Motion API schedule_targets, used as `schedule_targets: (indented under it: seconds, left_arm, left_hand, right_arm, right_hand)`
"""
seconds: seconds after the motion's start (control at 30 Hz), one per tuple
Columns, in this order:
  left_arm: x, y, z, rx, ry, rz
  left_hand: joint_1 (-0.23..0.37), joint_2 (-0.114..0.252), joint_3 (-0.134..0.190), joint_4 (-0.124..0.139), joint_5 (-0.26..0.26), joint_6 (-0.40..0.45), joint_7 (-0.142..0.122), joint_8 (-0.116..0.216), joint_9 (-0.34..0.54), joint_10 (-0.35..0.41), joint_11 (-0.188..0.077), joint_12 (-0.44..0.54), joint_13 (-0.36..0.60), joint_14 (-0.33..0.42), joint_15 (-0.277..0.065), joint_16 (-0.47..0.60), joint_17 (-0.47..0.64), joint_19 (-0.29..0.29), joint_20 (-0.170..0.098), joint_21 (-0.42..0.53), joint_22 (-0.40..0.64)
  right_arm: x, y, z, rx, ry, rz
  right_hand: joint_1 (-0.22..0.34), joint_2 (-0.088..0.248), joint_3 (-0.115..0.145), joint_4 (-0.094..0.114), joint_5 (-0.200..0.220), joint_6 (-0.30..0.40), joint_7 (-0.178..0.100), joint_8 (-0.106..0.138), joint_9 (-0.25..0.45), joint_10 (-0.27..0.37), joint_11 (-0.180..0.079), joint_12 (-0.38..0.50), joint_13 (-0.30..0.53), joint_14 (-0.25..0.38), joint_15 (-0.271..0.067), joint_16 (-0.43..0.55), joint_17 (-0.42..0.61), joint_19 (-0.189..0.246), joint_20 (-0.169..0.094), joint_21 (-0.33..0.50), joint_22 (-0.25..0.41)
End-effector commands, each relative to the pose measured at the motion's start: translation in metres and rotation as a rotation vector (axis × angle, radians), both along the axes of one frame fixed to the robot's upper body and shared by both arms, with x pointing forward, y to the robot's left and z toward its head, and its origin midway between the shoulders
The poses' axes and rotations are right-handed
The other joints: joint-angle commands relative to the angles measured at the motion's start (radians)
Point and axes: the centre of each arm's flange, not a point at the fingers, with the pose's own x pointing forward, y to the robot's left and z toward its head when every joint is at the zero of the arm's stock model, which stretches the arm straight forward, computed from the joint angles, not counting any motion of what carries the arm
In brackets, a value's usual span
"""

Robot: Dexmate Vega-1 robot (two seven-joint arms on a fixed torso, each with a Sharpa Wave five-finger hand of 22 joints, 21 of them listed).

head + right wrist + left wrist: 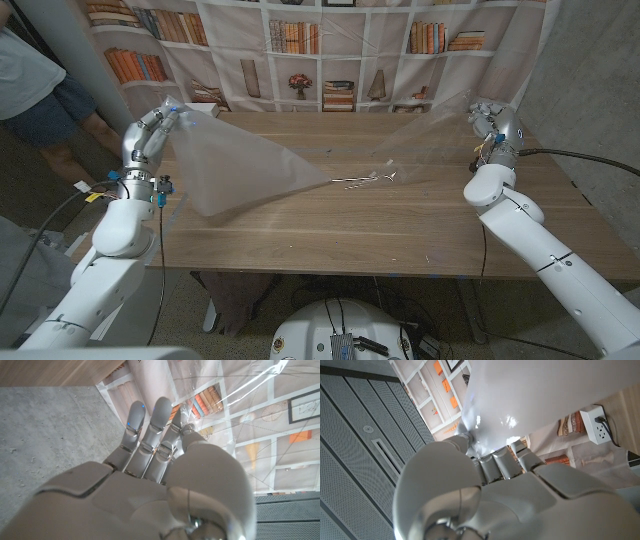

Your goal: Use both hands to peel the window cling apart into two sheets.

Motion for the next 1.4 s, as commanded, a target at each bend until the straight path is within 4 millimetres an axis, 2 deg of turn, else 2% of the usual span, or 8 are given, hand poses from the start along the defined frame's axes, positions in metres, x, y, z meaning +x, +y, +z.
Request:
schedule_targets:
  seconds: [0.03,0.27,0.5,0.67,0.77,0.93,1.07,1.4]
  left_arm:
    - [0.0,0.0,-0.001,-0.001,0.006,-0.008]
    - [-0.003,0.004,0.003,0.003,0.004,0.008]
    - [-0.006,0.005,0.008,0.002,0.01,-0.001]
    - [-0.007,0.012,0.011,-0.012,0.017,0.007]
    - [-0.015,0.023,0.019,0.014,0.019,0.046]
    - [-0.021,0.031,0.026,0.031,0.023,0.072]
    - [-0.025,0.035,0.022,0.013,0.024,0.087]
    - [-0.033,0.046,0.019,0.007,0.052,0.108]
  left_hand:
    - [-0.001,0.007,0.008,0.005,0.004,-0.003,0.004,-0.003,0.001,-0.004,-0.008,-0.001,0.002,-0.006,-0.024,-0.003,0.0,-0.003,-0.066,0.001,0.0]
    - [0.0,0.006,0.01,0.004,0.003,-0.002,0.002,-0.004,0.001,-0.003,-0.009,0.0,0.003,-0.005,-0.025,-0.002,0.0,-0.002,-0.067,0.001,0.0]
    - [0.0,0.005,0.011,0.003,0.003,-0.002,0.002,-0.005,-0.001,-0.004,-0.008,-0.002,0.002,-0.007,-0.025,-0.002,-0.001,-0.004,-0.065,-0.001,0.0]
    - [-0.002,0.005,0.012,0.005,0.002,-0.003,0.001,-0.007,-0.002,-0.005,-0.006,-0.003,0.002,-0.009,-0.024,-0.003,-0.002,-0.006,-0.065,-0.002,0.0]
    - [-0.005,0.005,0.012,0.008,0.001,-0.013,0.006,-0.011,-0.001,-0.007,-0.007,-0.005,0.001,-0.012,-0.022,-0.004,-0.004,-0.013,-0.062,-0.004,0.0]
    - [-0.006,0.006,0.016,0.009,0.001,-0.029,0.016,-0.017,0.002,-0.015,0.004,-0.01,0.0,-0.022,-0.022,-0.007,-0.007,-0.038,-0.052,-0.014,-0.001]
    - [-0.008,0.007,0.018,0.011,0.0,-0.038,0.027,-0.023,0.003,-0.019,0.005,-0.013,-0.003,-0.029,-0.021,-0.009,-0.009,-0.048,-0.047,-0.018,-0.002]
    - [-0.009,0.009,0.021,0.012,-0.003,-0.052,0.036,-0.031,0.01,-0.031,0.014,-0.017,-0.004,-0.043,-0.02,-0.007,-0.011,-0.098,-0.023,-0.033,-0.004]
  right_arm:
    - [0.0,0.004,-0.001,-0.003,-0.006,0.012]
    - [-0.002,0.005,0.0,-0.003,-0.019,0.009]
    - [-0.01,-0.004,-0.005,0.022,-0.046,-0.027]
    - [-0.015,-0.011,-0.004,0.034,-0.053,-0.044]
    - [-0.018,-0.012,0.0,0.02,-0.051,-0.052]
    - [-0.015,-0.006,0.003,-0.002,-0.052,-0.043]
    - [-0.011,0.002,0.003,-0.046,-0.028,-0.054]
    - [-0.004,-0.004,-0.002,-0.026,-0.004,-0.069]
  right_hand:
    - [-0.008,-0.003,0.001,-0.004,0.006,0.005,0.001,0.004,0.005,0.006,0.002,0.006,0.002,0.009,-0.06,0.006,0.0,0.008,-0.159,0.007,0.003]
    - [-0.009,-0.003,0.0,-0.003,0.006,0.005,0.0,0.005,0.006,0.006,0.002,0.005,0.001,0.008,-0.06,0.005,-0.001,0.008,-0.159,0.007,0.003]
    - [-0.009,-0.003,0.001,-0.003,0.006,0.006,0.0,0.005,0.005,0.006,0.002,0.006,0.002,0.009,-0.06,0.007,0.0,0.008,-0.159,0.006,0.002]
    - [-0.009,-0.003,0.0,-0.003,0.006,0.006,0.001,0.005,0.005,0.005,0.002,0.006,0.003,0.01,-0.06,0.008,0.001,0.008,-0.159,0.007,0.002]
    - [-0.009,-0.003,0.001,-0.003,0.006,0.005,0.001,0.005,0.006,0.005,0.002,0.006,0.003,0.01,-0.06,0.009,0.002,0.008,-0.159,0.007,0.002]
    - [-0.009,-0.003,0.0,-0.003,0.006,0.004,0.001,0.004,0.005,0.006,0.002,0.007,0.004,0.01,-0.06,0.009,0.001,0.008,-0.159,0.007,0.003]
    - [-0.009,-0.003,0.001,-0.003,0.006,0.006,0.001,0.005,0.006,0.005,0.002,0.007,0.004,0.009,-0.06,0.008,0.001,0.007,-0.159,0.006,0.002]
    - [-0.009,-0.003,0.001,-0.003,0.006,0.005,0.001,0.005,0.006,0.004,0.002,0.006,0.004,0.008,-0.06,0.008,0.001,0.004,-0.159,0.006,0.002]
